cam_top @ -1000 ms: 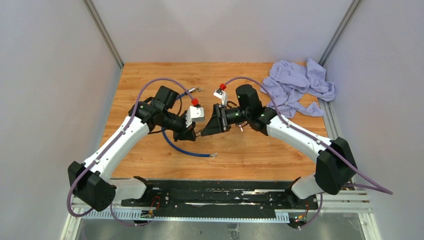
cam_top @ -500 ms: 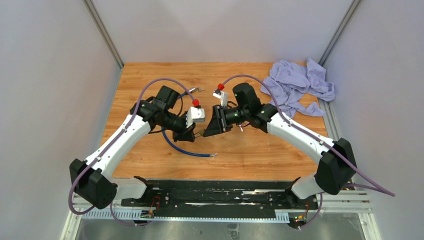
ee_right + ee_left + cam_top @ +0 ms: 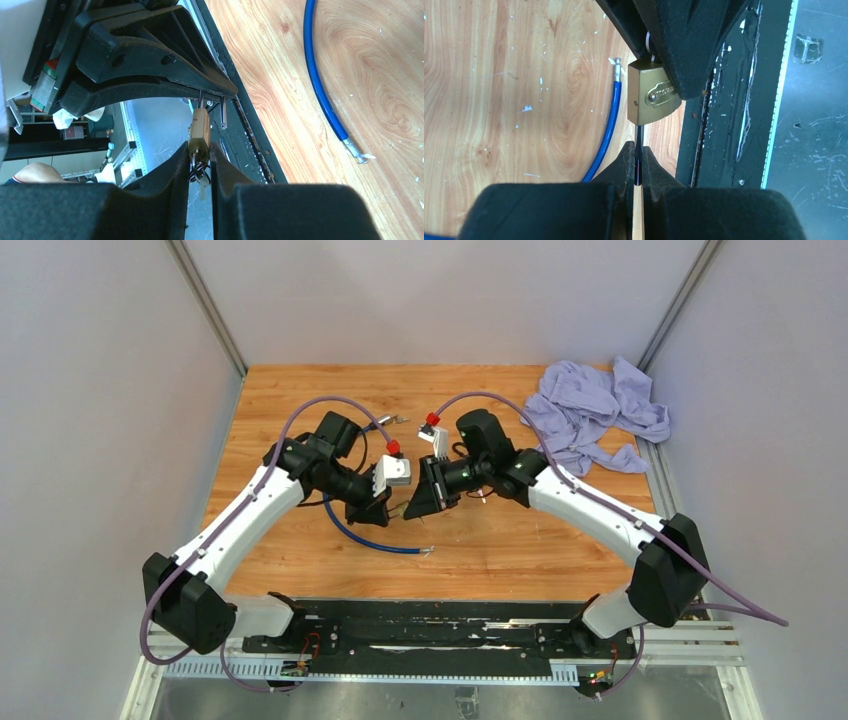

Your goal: Unlock with the key

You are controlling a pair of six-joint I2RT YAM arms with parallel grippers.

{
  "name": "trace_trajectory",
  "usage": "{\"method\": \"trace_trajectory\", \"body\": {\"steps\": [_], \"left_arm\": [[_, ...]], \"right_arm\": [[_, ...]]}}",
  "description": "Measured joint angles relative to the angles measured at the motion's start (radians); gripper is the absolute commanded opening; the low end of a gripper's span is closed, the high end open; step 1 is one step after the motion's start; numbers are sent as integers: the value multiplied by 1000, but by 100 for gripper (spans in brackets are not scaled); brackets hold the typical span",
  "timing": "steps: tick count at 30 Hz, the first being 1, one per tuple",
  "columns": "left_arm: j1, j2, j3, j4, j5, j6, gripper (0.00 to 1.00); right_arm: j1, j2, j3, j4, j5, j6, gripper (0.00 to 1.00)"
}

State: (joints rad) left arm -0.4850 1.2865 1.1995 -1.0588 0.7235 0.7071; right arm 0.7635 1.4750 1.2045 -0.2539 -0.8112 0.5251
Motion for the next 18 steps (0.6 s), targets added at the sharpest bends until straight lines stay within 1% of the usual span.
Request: {"method": "trace_trajectory", "body": {"steps": [3,7,10,14,16,17,18], "left_arm": [[0,8,0,-8,-23,18,0],[0,17,6,-18,-61,43,0],[-1,19,11,-21,-105,74,0],[-11,12,12,-5,-198,121,0],[-24,1,12,11,-261,149,4],[-32,-6,12,21,-294,164,7],[-42,-15,12,31,-332,183,13]], "right_arm": [[4,18,0,16,-4,18,11],[4,35,-23,71,-11,73,8],[4,46,-44,127,-11,127,1],[4,69,-72,209,-3,214,1],[4,80,-84,259,5,271,1],[4,85,-93,292,11,305,1],[4,89,-102,324,14,336,1]]}}
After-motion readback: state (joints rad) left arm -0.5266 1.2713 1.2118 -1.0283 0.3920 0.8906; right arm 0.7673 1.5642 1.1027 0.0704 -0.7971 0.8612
